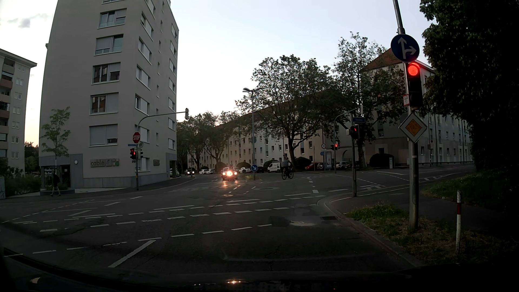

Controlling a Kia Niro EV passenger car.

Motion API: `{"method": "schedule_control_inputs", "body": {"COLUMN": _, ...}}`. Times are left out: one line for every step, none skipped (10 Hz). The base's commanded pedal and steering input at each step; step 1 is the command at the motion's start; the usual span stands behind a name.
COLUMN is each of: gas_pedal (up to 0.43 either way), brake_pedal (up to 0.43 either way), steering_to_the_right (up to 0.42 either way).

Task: Follow the waypoints while adhering to traffic rules and regulations

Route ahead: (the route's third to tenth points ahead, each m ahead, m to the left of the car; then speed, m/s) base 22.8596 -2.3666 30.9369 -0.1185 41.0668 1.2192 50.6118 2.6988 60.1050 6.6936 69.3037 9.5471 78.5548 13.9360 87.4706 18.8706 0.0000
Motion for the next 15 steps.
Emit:
{"method": "schedule_control_inputs", "body": {"gas_pedal": 0.0, "brake_pedal": 0.244, "steering_to_the_right": 0.0}}
{"method": "schedule_control_inputs", "body": {"gas_pedal": 0.0, "brake_pedal": 0.244, "steering_to_the_right": -0.001}}
{"method": "schedule_control_inputs", "body": {"gas_pedal": 0.0, "brake_pedal": 0.238, "steering_to_the_right": 0.0}}
{"method": "schedule_control_inputs", "body": {"gas_pedal": 0.0, "brake_pedal": 0.244, "steering_to_the_right": 0.0}}
{"method": "schedule_control_inputs", "body": {"gas_pedal": 0.0, "brake_pedal": 0.244, "steering_to_the_right": -0.001}}
{"method": "schedule_control_inputs", "body": {"gas_pedal": 0.0, "brake_pedal": 0.244, "steering_to_the_right": 0.0}}
{"method": "schedule_control_inputs", "body": {"gas_pedal": 0.0, "brake_pedal": 0.238, "steering_to_the_right": -0.001}}
{"method": "schedule_control_inputs", "body": {"gas_pedal": 0.0, "brake_pedal": 0.244, "steering_to_the_right": 0.0}}
{"method": "schedule_control_inputs", "body": {"gas_pedal": 0.0, "brake_pedal": 0.238, "steering_to_the_right": 0.0}}
{"method": "schedule_control_inputs", "body": {"gas_pedal": 0.0, "brake_pedal": 0.244, "steering_to_the_right": 0.0}}
{"method": "schedule_control_inputs", "body": {"gas_pedal": 0.0, "brake_pedal": 0.244, "steering_to_the_right": 0.0}}
{"method": "schedule_control_inputs", "body": {"gas_pedal": 0.0, "brake_pedal": 0.244, "steering_to_the_right": 0.0}}
{"method": "schedule_control_inputs", "body": {"gas_pedal": 0.0, "brake_pedal": 0.244, "steering_to_the_right": 0.0}}
{"method": "schedule_control_inputs", "body": {"gas_pedal": 0.0, "brake_pedal": 0.244, "steering_to_the_right": 0.0}}
{"method": "schedule_control_inputs", "body": {"gas_pedal": 0.0, "brake_pedal": 0.244, "steering_to_the_right": 0.0}}
